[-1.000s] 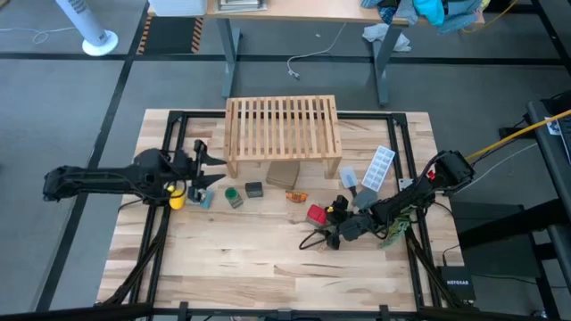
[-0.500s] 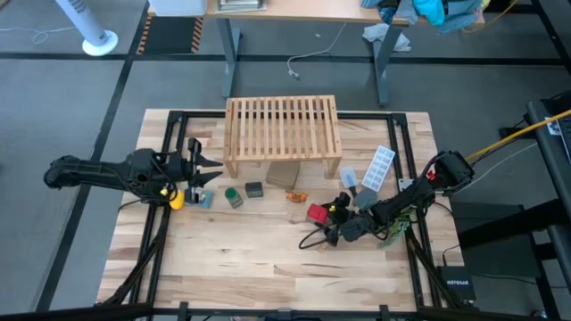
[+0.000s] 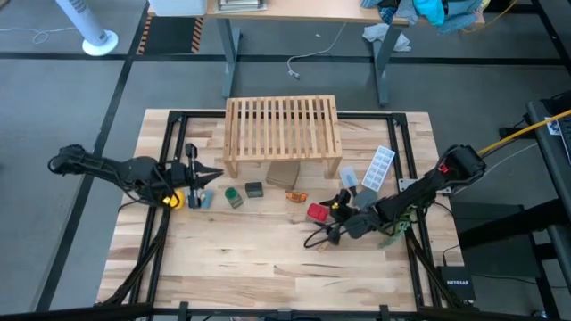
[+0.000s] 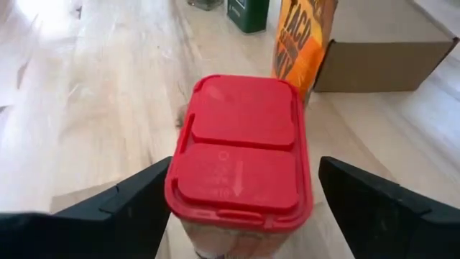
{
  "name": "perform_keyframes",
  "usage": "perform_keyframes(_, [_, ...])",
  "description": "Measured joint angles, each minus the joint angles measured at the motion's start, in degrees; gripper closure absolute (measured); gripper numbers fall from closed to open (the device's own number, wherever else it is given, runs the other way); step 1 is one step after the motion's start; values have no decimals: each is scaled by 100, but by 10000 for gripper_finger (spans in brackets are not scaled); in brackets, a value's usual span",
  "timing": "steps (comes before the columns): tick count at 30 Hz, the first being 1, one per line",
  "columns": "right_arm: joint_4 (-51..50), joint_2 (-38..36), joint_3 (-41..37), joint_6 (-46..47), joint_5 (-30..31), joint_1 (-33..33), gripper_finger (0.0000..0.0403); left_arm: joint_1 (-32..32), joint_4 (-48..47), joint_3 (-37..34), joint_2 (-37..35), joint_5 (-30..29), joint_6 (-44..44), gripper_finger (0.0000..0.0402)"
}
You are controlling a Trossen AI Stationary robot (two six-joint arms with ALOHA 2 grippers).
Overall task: Shelf spices
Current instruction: Put the orange seasoning pack on the shelf
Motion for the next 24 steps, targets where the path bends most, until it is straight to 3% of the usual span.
perform_keyframes(6, [-258,-282,-1,-5,-343,4,61,-786,-396,0,41,-830,-198,400])
perform_keyframes(10, [-213,-298,0,-4,-504,4,61,-1279,-413,0,436,-1240,-548,400])
perform_keyframes(15, [-206,-298,0,-4,-544,0,61,-1643,13,-2,1430,-1309,-866,400])
perform_keyframes(24, [-202,-298,0,-64,-592,0,61,-1685,1734,-4,3018,-1094,-878,398])
